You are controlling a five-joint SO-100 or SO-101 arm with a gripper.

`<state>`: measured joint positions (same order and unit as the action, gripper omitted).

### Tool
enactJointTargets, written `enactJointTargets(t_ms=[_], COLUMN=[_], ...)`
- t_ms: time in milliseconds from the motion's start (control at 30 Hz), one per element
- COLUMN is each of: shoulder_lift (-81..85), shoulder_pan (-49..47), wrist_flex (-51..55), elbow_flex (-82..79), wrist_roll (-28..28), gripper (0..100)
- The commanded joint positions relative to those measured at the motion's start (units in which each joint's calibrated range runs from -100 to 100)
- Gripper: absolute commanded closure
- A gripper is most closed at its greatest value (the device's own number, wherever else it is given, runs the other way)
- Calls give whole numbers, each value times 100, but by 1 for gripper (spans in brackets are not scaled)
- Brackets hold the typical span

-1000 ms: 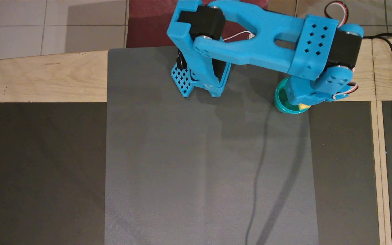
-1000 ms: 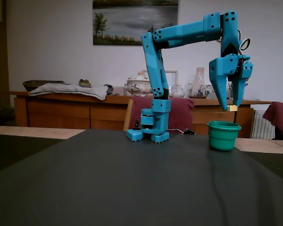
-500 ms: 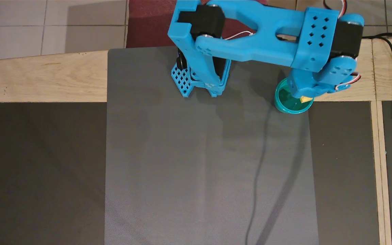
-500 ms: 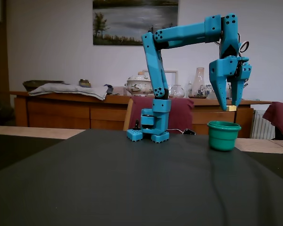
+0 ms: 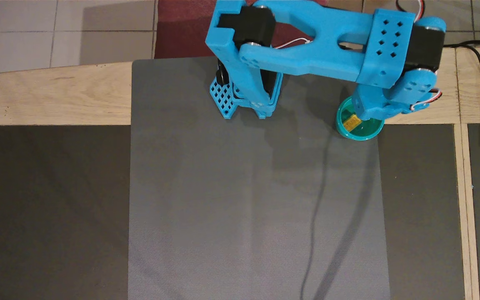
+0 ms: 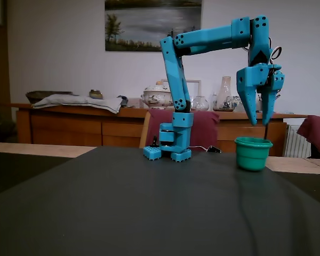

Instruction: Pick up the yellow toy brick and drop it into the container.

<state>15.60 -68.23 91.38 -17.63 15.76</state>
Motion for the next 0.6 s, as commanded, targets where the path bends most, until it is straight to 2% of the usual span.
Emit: enactJointTargets(t_ms=[0,100,167,300,367,567], shoulder_lift=[160,371,734,1729,2057,3558], shoulder_pan=[335,939,1596,2749,3082,4946], wrist_flex=[-44,-97,-302,-675,-693,-595], elbow_flex=[219,680,950,914,887,364], wrist_roll=[-23,-358,-807,-1356,-1456,-1513], gripper=[100,100,100,100,100,100])
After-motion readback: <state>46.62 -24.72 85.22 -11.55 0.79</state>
